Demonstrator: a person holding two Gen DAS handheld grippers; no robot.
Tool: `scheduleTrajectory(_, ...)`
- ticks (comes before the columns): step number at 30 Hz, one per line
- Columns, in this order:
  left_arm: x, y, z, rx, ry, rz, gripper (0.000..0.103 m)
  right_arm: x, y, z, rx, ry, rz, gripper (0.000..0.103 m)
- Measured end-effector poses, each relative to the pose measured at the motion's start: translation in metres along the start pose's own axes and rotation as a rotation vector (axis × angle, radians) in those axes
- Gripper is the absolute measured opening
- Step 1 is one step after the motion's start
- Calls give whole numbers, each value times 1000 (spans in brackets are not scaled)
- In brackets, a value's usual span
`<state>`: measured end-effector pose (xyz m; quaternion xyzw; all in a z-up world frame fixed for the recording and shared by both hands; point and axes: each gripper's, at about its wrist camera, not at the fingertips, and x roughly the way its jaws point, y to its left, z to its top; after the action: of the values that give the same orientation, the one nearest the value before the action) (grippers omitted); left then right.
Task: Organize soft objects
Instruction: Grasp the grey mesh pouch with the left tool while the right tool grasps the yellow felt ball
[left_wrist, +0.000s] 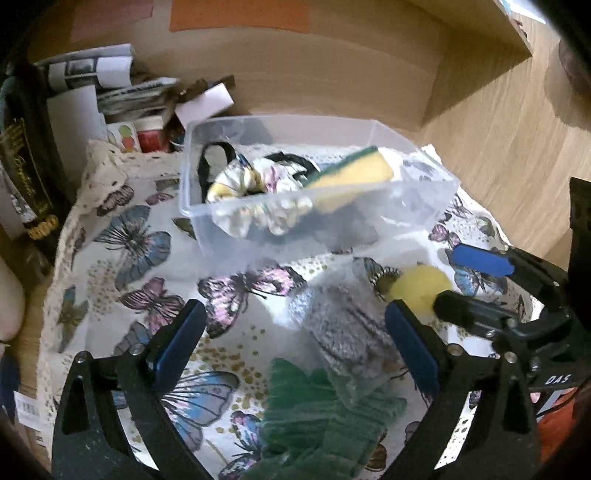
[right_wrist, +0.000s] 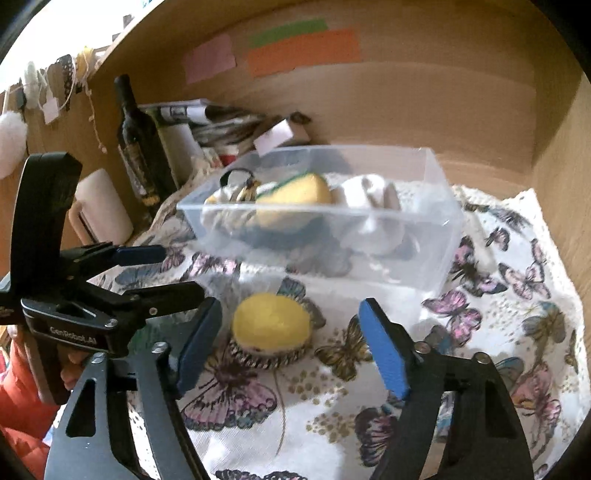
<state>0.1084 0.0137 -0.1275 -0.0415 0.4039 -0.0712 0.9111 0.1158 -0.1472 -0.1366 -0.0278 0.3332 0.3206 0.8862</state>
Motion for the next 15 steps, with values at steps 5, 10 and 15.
scheduleTrajectory(5,8,-3,-4,10,32,-38,76,12,6,-5,-15,46,22,48)
scheduleTrajectory(10,12,-4,-6,5,46,-89,46,10,9,-5,-26,32,22,42)
scheduleTrajectory(15,14,-4,-5,-18,48,-117,26,1,7,-2,-27,-3,3,42)
